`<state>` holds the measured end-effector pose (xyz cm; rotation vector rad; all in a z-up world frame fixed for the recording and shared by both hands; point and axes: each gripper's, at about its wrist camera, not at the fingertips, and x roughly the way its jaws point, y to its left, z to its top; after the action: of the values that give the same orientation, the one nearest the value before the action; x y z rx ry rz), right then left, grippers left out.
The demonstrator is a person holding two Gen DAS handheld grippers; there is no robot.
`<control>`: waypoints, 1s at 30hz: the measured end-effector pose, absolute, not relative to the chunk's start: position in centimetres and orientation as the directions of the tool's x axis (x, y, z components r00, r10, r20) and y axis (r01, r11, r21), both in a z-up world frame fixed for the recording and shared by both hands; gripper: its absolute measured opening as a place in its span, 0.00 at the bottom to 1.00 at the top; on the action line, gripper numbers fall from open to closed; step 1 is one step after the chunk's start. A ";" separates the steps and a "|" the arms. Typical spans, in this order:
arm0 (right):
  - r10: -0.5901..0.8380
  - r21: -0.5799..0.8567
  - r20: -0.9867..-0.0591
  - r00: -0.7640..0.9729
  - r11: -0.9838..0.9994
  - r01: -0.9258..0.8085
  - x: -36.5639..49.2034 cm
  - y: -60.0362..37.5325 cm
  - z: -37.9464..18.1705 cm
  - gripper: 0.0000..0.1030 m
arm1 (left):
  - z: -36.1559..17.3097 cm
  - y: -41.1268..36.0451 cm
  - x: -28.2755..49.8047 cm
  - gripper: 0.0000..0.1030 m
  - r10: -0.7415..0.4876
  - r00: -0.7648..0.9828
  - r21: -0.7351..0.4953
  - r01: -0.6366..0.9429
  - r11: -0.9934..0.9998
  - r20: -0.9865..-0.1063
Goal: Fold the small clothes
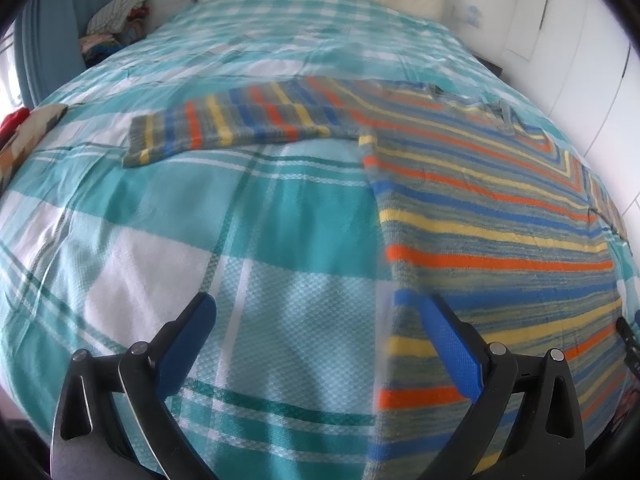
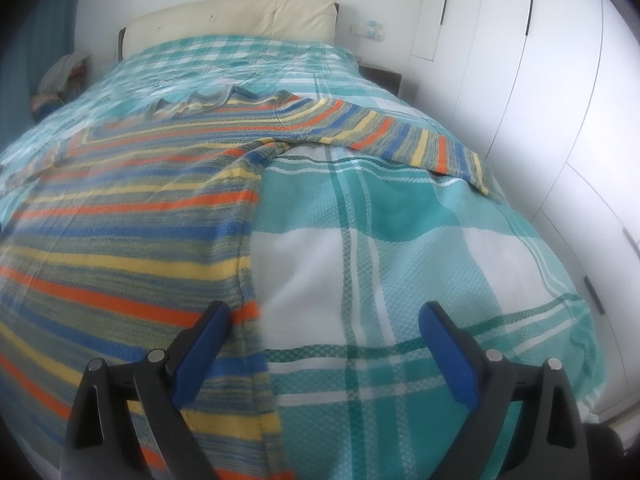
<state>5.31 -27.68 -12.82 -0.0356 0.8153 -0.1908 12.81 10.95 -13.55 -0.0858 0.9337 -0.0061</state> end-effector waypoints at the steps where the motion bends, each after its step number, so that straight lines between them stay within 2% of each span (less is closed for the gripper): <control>1: -0.183 -0.105 -0.720 0.670 0.982 0.156 5.3 -27.7 -12.8 0.91 | -13.6 10.9 12.8 0.99 -0.042 0.595 -0.075 -0.032 0.997 -0.803; 13: -0.217 -0.161 -0.691 0.689 0.976 0.146 5.3 -27.1 -12.0 0.91 | -13.6 11.0 13.0 0.99 -0.040 0.595 -0.074 -0.033 0.997 -0.803; 17: -0.073 0.021 -0.704 0.706 0.992 0.124 6.7 -30.8 -9.9 0.91 | -13.6 11.7 12.9 0.99 -0.021 0.602 -0.063 -0.049 0.997 -0.798; 25: 0.025 0.366 -0.704 0.710 0.869 0.332 15.2 -50.2 -7.9 0.90 | -13.7 12.2 13.1 0.99 -0.025 0.599 -0.080 -0.067 0.995 -0.801; 26: 0.061 0.419 -0.718 0.693 0.833 0.361 16.2 -52.4 -8.6 0.89 | -13.7 12.2 13.1 0.99 -0.022 0.597 -0.076 -0.066 0.995 -0.802; 28: 0.146 0.529 -0.735 0.662 0.733 0.426 17.9 -56.5 -10.8 0.74 | -13.8 11.9 13.2 0.99 -0.014 0.594 -0.065 -0.063 0.996 -0.804; 30: 0.207 0.587 -0.735 0.646 0.672 0.453 18.7 -58.4 -12.5 0.68 | -13.9 11.6 13.3 0.99 -0.007 0.593 -0.053 -0.061 0.997 -0.805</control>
<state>18.66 -58.42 -12.53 0.8493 0.8829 -0.1609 13.29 11.58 -13.93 -0.0772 0.9361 0.0315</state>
